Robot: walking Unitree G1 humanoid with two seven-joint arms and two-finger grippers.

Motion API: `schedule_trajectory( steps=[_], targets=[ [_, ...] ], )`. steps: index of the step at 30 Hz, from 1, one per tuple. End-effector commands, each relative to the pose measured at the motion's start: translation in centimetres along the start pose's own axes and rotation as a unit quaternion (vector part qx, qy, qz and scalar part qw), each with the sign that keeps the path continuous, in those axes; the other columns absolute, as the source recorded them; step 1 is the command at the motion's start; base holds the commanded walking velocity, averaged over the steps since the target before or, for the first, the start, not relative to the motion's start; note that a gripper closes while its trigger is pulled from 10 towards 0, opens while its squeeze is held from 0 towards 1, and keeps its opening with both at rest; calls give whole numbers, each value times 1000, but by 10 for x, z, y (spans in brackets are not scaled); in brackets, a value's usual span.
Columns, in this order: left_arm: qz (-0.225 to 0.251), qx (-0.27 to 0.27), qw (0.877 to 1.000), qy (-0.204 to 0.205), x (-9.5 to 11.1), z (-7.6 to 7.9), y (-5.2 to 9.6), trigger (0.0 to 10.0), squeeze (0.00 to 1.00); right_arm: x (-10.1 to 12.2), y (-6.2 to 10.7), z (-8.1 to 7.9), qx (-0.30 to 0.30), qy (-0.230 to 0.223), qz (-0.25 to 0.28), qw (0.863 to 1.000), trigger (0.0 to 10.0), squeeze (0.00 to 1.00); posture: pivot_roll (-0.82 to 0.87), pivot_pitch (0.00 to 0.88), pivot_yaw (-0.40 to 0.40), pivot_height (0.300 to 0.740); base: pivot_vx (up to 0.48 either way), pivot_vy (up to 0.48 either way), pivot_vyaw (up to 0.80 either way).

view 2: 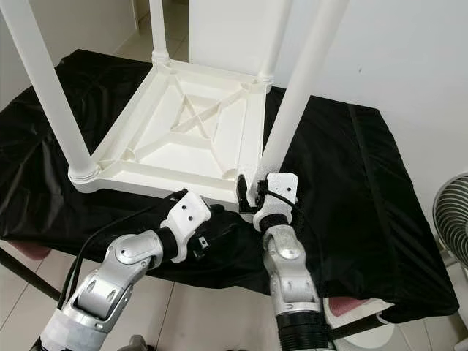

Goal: Building children table

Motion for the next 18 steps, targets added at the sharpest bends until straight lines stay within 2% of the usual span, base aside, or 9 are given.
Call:
schedule_trajectory(
  steps=[1,2,3,4,6,11,18],
  targets=[
    [3,14,1000,1,1,-1,0,10000,0,-6,1,5,35,8,-4,999,10000,1000,131,59,-104,740,0,0,0],
    [3,14,1000,1,1,-1,0,10000,0,-6,1,5,35,8,-4,999,10000,1000,131,59,-104,740,0,0,0],
    [2,15,1000,0,1,-2,0,10000,0,-9,1,6,60,11,-11,998,10000,969,133,61,-104,740,0,0,0],
    [2,15,1000,0,1,-2,0,10000,0,-13,1,9,78,27,-16,996,10000,0,133,61,-103,740,0,0,0],
    [2,16,1000,0,1,-3,1,10000,0,-16,1,10,100,33,-21,994,10000,0,136,63,-102,740,0,0,0],
    [2,19,1000,0,2,-5,1,10000,0,-21,2,1,183,39,-19,982,10000,0,142,64,-96,740,0,0,0],
    [2,20,1000,-1,2,-6,2,10000,0,-24,-3,-1,223,38,-21,974,10000,0,141,65,-86,740,0,0,0]
  ],
)
Point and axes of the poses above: a point about 5 cm out from each wrist's last joint towards the gripper, its own y axis pointing back from the gripper into the wrist, its own x axis along the axis of the wrist's last joint, z = x × y, the point moved 6 cm from there along -y, pointing out of the wrist towards the gripper, and after that the axes turned 8 degrees about y, right-handed, at the moved point
